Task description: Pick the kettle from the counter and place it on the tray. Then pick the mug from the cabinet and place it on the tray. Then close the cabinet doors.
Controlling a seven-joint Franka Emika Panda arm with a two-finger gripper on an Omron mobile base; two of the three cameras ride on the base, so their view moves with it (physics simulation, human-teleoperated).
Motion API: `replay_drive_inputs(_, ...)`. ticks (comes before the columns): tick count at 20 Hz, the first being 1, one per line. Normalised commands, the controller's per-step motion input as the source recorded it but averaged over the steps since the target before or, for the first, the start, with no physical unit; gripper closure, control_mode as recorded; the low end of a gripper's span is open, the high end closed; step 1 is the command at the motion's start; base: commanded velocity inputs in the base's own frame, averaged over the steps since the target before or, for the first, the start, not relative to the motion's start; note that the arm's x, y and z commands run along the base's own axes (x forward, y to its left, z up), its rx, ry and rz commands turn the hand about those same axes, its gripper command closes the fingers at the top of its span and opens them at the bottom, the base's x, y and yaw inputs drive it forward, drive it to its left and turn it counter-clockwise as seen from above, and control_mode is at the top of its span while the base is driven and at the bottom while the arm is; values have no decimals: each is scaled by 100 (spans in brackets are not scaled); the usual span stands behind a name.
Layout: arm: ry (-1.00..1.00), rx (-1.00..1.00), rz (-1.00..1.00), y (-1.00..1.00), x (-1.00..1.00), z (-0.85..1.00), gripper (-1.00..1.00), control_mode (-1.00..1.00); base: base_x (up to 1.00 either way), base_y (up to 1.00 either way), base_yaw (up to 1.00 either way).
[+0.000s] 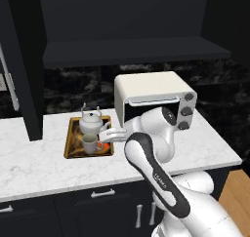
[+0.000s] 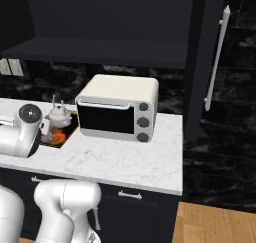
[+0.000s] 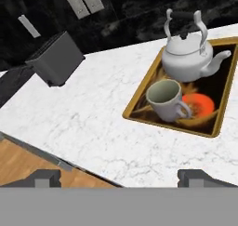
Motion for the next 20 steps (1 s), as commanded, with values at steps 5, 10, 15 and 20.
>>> replay_drive_inputs(5,0,-13,1,40,0,-1,-100,-100,0,0,0)
replay_drive_inputs(10,0,-12,0,28,-15,0,-100,-100,0,0,0)
replay_drive_inputs(15,-3,-9,-1,25,-50,33,-100,-100,0,0,0)
replay_drive_inputs(20,0,-12,-1,22,-51,38,-100,-100,0,0,0)
